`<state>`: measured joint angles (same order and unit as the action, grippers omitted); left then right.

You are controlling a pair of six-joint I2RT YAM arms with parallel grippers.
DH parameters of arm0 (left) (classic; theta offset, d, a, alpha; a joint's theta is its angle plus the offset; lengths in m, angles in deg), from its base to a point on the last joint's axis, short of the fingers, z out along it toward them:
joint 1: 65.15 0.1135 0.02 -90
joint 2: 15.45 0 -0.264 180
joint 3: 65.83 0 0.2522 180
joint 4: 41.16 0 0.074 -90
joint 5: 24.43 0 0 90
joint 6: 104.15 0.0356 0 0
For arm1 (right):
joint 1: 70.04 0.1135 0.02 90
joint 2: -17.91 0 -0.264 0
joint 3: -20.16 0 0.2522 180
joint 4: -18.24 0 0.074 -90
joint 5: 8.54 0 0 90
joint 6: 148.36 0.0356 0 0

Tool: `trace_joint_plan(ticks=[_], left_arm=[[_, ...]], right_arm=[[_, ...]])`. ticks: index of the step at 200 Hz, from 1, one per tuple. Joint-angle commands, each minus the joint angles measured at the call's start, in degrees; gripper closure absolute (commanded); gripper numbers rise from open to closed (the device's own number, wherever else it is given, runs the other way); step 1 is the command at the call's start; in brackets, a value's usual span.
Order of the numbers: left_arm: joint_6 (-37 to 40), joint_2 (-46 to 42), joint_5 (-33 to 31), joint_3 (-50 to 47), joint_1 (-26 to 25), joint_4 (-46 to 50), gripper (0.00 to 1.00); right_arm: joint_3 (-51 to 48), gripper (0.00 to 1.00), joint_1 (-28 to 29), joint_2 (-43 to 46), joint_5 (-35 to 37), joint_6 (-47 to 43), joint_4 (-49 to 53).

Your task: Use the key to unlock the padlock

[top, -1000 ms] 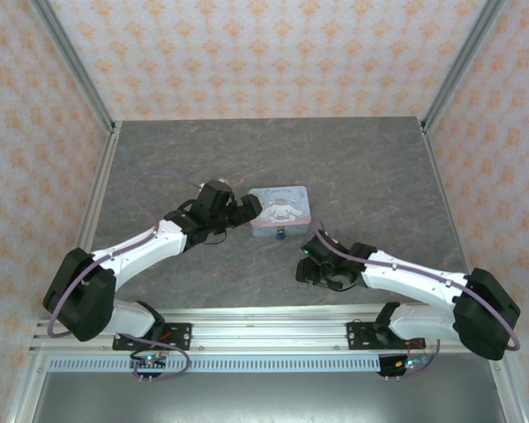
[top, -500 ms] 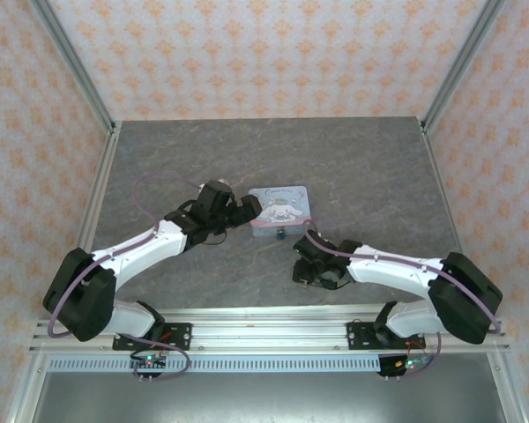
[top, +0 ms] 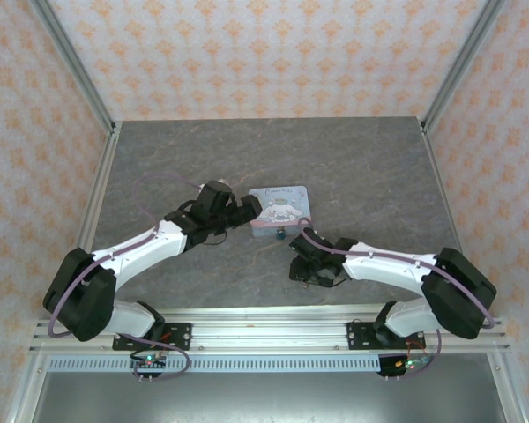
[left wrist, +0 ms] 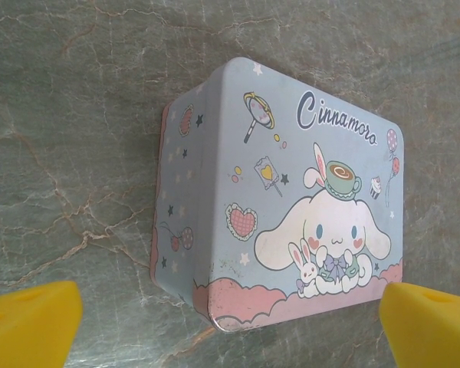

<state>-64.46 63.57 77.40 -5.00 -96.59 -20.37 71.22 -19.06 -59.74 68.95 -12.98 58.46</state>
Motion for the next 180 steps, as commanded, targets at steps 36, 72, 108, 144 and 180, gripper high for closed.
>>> trace_joint_plan(ticks=[36, 72, 108, 144, 180], left_arm=[[-1.0, -0.2, 0.4, -1.0, 0.4, -1.2, 0.0], [-1.0, -0.1, 0.3, -0.7, 0.4, -1.1, 0.0], [-1.2, 0.1, 0.4, -0.6, 0.3, -1.3, 0.0], [-1.2, 0.1, 0.4, -0.6, 0.3, -1.1, 0.0], [-1.2, 0.0, 0.3, -0.7, 0.3, -1.1, 0.0]], right_arm=[[0.9, 0.48, 1.0, -1.0, -1.8, 0.2, -2.3], [3.2, 0.48, 3.6, -2.9, -1.9, 0.5, -2.7], [6.0, 0.48, 4.5, -5.3, -1.6, 0.2, -3.7], [7.5, 0.48, 4.5, -4.8, 0.6, -0.8, -2.1], [4.5, 0.49, 4.5, -1.9, 2.6, -0.6, 1.9]])
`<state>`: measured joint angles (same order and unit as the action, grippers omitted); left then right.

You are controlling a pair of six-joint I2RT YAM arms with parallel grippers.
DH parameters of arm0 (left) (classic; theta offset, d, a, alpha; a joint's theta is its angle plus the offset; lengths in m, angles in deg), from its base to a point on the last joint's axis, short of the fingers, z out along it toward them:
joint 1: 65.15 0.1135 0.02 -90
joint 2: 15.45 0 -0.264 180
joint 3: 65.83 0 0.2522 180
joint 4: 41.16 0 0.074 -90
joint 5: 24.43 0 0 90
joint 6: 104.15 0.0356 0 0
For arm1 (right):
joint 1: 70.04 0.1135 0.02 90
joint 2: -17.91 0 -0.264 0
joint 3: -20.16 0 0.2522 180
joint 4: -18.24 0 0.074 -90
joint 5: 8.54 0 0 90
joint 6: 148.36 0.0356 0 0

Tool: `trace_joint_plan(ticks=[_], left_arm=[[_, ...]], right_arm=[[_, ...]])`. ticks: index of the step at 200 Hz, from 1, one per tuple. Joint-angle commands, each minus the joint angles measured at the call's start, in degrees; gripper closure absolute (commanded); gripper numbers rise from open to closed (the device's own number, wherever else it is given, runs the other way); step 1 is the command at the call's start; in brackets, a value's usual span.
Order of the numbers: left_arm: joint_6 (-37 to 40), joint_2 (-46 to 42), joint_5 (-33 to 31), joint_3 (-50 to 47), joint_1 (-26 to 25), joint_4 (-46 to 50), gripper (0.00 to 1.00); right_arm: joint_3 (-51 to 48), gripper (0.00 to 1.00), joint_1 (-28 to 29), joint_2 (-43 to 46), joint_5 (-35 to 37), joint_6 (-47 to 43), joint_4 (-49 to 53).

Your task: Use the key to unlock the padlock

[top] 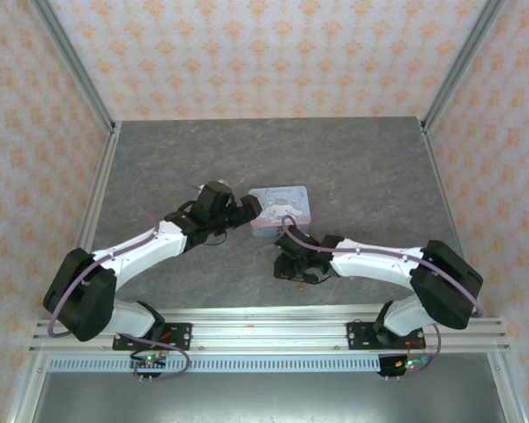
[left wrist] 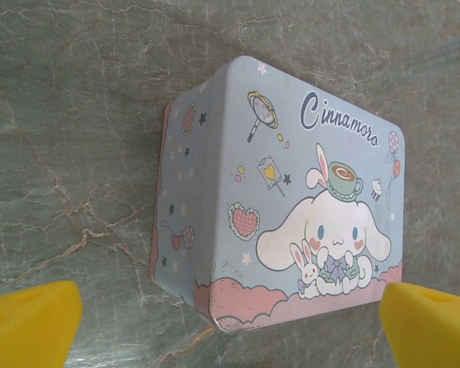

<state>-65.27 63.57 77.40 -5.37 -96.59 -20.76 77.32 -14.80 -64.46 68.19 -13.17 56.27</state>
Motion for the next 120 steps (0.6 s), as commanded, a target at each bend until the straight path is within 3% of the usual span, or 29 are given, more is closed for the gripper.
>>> trace_joint_plan(ticks=[1, 45, 120], left_arm=[[-0.4, 0.0, 0.3, -0.4, 0.3, -0.7, 0.0], [-0.7, 0.8, 0.6, 0.0, 0.3, -1.4, 0.0], [-0.7, 0.3, 0.4, -0.1, 0.2, -1.0, 0.0]], right_arm=[[-1.8, 0.49, 0.3, 3.1, 3.5, -0.4, 4.3], [-4.3, 0.49, 0.3, 5.7, 5.3, -0.4, 6.9], [-3.7, 0.53, 0.8, 2.7, 4.7, -1.3, 5.8]])
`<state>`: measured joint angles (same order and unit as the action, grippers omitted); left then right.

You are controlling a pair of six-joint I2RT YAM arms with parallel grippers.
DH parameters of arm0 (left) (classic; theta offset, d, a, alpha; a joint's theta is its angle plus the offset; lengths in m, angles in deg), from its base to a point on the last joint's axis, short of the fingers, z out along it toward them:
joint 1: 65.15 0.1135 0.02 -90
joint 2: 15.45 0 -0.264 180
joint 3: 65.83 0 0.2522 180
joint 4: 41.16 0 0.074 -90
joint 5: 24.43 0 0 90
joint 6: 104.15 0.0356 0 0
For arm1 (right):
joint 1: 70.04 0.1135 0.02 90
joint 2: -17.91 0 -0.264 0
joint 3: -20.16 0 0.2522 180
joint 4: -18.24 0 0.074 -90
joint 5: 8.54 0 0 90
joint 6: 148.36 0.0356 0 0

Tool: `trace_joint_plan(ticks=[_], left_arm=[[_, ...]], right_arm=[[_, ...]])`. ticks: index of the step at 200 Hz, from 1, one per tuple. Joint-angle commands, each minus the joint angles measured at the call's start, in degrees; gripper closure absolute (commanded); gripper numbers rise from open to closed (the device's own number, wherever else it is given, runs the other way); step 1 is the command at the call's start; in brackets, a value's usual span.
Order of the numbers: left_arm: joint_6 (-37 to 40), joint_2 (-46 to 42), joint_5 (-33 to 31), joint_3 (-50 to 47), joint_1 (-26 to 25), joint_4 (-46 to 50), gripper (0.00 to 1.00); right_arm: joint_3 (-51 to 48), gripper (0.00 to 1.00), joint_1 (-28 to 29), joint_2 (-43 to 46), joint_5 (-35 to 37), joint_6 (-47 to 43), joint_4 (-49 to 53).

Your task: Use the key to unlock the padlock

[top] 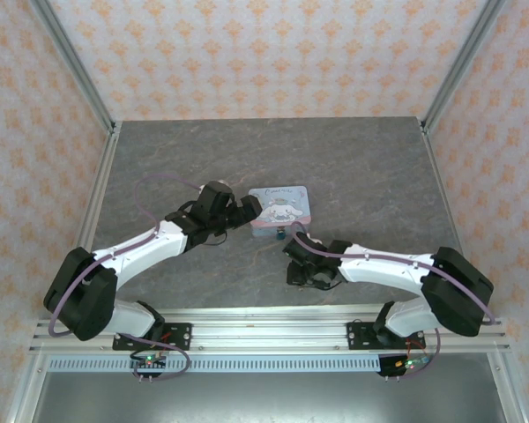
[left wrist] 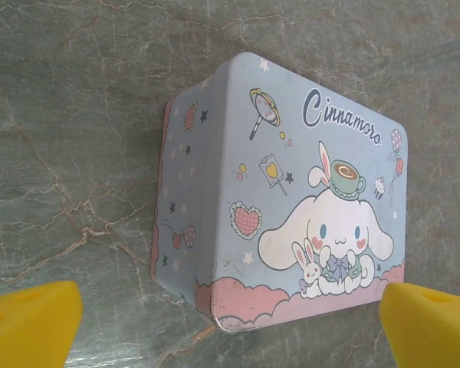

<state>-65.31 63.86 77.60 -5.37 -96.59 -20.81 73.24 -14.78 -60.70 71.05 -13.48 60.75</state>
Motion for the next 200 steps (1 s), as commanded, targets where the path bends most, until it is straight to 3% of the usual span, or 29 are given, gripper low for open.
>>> trace_joint_plan(ticks=[1, 109, 200], left_arm=[[-0.6, 0.1, 0.2, -0.2, 0.2, -0.9, 0.0], [-0.8, 0.2, 0.3, -0.3, 0.1, -1.2, 0.0], [-1.1, 0.9, 0.5, 0.2, 0.1, -1.3, 0.0]], right_arm=[[0.4, 0.53, 0.8, -1.1, 1.9, -1.0, 1.3], [2.6, 0.56, 5.1, -6.1, 6.6, -1.9, 5.6], [4.0, 0.75, 5.1, -9.0, 10.3, -4.1, 6.5]])
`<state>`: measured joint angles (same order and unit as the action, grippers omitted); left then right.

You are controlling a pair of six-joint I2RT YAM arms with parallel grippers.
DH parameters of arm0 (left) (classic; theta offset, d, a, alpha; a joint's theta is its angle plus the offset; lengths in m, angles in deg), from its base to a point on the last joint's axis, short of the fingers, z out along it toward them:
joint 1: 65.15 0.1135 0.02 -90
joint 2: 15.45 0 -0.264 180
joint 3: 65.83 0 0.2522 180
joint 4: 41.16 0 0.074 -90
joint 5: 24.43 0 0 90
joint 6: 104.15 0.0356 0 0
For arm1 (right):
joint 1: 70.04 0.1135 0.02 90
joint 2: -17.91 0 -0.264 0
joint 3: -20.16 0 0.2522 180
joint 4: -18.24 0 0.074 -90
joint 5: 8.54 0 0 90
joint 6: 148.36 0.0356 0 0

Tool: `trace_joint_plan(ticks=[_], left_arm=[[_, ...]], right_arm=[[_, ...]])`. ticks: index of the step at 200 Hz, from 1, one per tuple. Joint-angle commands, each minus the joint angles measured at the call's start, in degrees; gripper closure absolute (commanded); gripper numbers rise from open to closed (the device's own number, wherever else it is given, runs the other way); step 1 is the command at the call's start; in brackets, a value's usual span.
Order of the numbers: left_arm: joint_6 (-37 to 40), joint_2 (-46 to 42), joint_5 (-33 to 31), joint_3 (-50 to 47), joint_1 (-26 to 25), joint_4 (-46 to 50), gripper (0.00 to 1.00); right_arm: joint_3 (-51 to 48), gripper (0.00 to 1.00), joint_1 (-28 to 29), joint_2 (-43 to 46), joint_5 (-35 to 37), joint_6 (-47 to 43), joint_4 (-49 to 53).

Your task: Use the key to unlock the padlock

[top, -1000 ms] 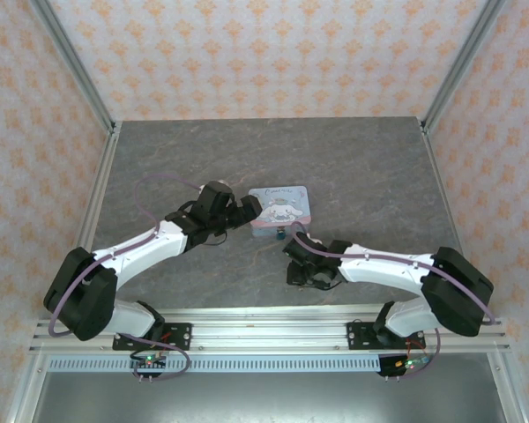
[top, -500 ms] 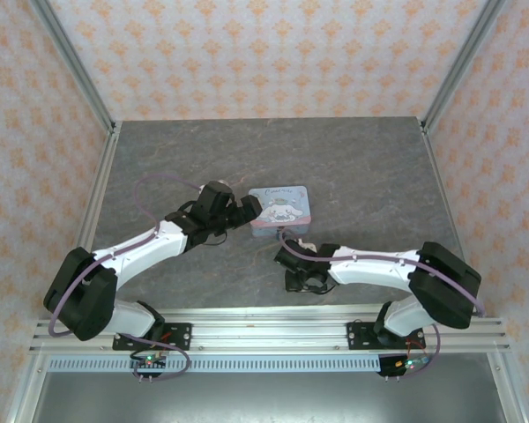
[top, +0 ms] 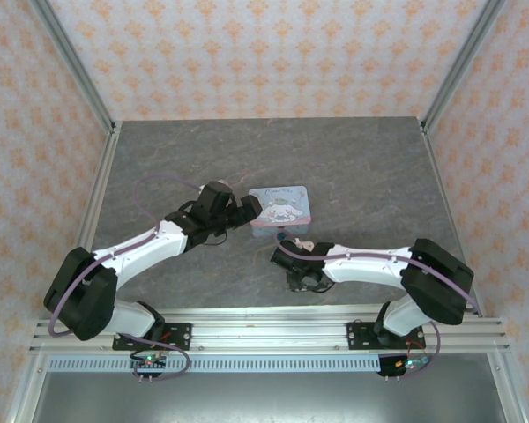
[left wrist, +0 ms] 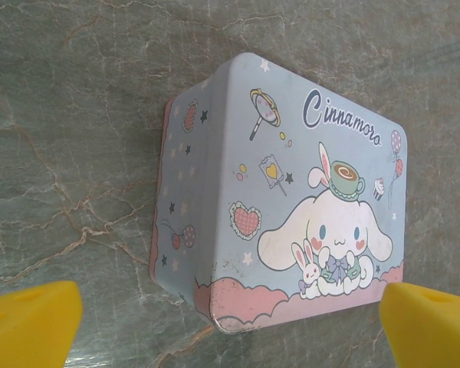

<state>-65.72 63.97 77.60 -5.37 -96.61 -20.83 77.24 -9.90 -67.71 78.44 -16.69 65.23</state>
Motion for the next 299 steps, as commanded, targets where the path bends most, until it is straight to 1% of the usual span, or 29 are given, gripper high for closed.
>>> trace_joint_plan(ticks=[1, 51, 70, 99, 135, 171, 192, 223, 257, 299], left_arm=[[-0.7, 0.7, 0.5, 0.3, 0.1, -1.3, 0.0], [-0.8, 0.9, 0.5, 0.2, 0.1, -1.4, 0.0], [-0.7, 0.9, 0.4, 0.2, -0.1, -1.4, 0.0], [-0.7, 0.7, 0.3, 0.1, -0.2, -1.3, 0.0], [-0.7, 0.3, 0.1, -0.2, -0.2, -1.1, 0.0], [-0.8, 0.5, 0.2, -0.4, -0.3, -1.5, 0.0], [-0.8, 0.6, 0.2, -0.4, -0.3, -1.6, 0.0], [-1.0, 0.8, 0.3, -0.4, -0.3, -2.0, 0.0], [-0.8, 0.2, 0.0, -0.3, -0.4, -1.5, 0.0], [-0.5, -1.0, -0.3, -0.4, -0.4, -0.8, 0.0]], right_arm=[[0.1, 0.75, 0.2, -2.0, 3.0, -0.9, 2.1], [1.3, 0.88, 0.2, -2.7, 5.3, -1.6, 2.0], [2.3, 0.91, 0.2, -2.9, 6.8, -2.1, 2.2], [4.1, 0.92, -1.0, -3.0, 7.4, -2.7, 2.5], [5.0, 0.93, -2.4, -0.2, 6.1, -3.1, 1.4], [4.7, 0.93, -3.5, 3.6, 4.0, -2.5, -1.7], [4.5, 0.9, -4.0, 5.1, 2.5, -2.3, -4.3], [6.3, 0.9, -4.4, 3.2, 0.9, -2.4, -5.8], [10.1, 0.9, -4.3, -0.3, -0.4, -4.1, -3.2], [9.7, 0.9, -4.3, 4.1, 1.6, -5.8, 2.4]])
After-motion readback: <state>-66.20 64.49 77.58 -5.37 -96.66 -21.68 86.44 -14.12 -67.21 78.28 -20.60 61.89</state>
